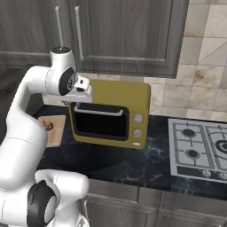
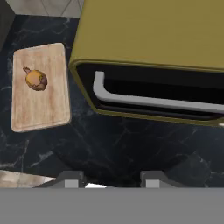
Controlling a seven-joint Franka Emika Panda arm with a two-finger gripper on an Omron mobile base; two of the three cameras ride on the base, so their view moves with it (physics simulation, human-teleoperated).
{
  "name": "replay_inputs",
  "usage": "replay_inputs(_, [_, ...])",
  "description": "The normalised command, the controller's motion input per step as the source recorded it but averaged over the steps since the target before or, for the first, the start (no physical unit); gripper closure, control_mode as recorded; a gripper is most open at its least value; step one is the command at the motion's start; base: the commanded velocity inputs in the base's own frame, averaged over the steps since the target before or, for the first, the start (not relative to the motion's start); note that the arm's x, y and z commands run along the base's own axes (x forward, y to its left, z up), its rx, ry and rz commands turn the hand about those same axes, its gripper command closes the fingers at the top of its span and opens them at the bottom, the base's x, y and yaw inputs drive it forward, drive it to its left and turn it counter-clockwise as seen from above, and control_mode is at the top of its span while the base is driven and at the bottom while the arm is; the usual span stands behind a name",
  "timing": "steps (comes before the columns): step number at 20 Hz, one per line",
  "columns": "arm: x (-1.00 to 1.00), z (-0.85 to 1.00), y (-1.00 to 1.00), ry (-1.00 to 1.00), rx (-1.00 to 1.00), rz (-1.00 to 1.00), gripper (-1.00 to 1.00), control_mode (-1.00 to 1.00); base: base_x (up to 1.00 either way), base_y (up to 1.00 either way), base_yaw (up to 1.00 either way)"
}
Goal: Open the cabinet, retrieve the rolling pin, and place it next to the meat on the cutting board to prepare for tenderizing.
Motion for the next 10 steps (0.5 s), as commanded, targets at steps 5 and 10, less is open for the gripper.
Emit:
replay_inputs(5, [-0.24, 0.0, 0.0, -0.12, 0.0, 0.0, -1.0, -1.0, 0.0, 0.0, 0.0])
replay_inputs(10, [-0.5, 0.05, 0.0, -0.3, -0.01, 0.0, -1.0, -1.0, 0.0, 0.0, 0.0])
